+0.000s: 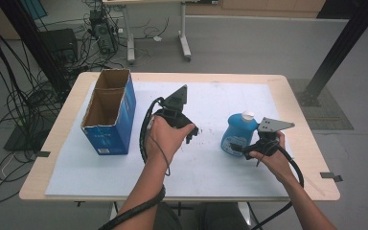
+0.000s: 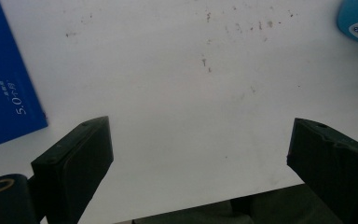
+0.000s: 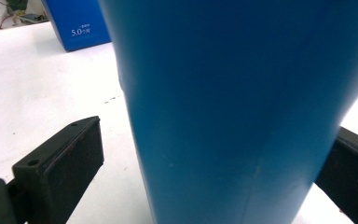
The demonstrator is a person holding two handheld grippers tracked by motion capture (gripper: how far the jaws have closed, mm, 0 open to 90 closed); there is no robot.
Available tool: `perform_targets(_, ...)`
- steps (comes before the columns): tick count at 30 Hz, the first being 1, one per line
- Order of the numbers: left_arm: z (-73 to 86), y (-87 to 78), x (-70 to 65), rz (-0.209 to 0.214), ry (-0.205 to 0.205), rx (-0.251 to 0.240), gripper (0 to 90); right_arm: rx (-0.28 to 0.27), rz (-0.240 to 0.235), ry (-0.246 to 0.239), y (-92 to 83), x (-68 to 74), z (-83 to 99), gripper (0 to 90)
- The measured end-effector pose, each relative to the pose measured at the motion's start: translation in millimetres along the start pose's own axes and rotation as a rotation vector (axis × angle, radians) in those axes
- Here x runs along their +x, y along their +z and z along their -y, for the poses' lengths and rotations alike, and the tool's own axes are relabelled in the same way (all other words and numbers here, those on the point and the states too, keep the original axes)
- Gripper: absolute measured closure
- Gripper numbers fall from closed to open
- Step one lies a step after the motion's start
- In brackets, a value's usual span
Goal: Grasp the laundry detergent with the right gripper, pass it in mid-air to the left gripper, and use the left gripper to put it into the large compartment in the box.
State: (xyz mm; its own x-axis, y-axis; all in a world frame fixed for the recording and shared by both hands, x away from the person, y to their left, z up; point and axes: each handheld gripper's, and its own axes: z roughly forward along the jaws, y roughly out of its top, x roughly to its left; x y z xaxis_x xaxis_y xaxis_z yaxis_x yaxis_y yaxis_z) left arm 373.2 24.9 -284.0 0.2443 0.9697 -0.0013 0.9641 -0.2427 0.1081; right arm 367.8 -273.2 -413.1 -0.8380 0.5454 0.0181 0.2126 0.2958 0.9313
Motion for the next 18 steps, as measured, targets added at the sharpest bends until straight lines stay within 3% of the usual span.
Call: perform_targets(18,-0.1,0.1,0.7,-0.004,0.000,0.000,7.3,-0.014,0.003,0.008,3.1,-0.7,5.6,1.2)
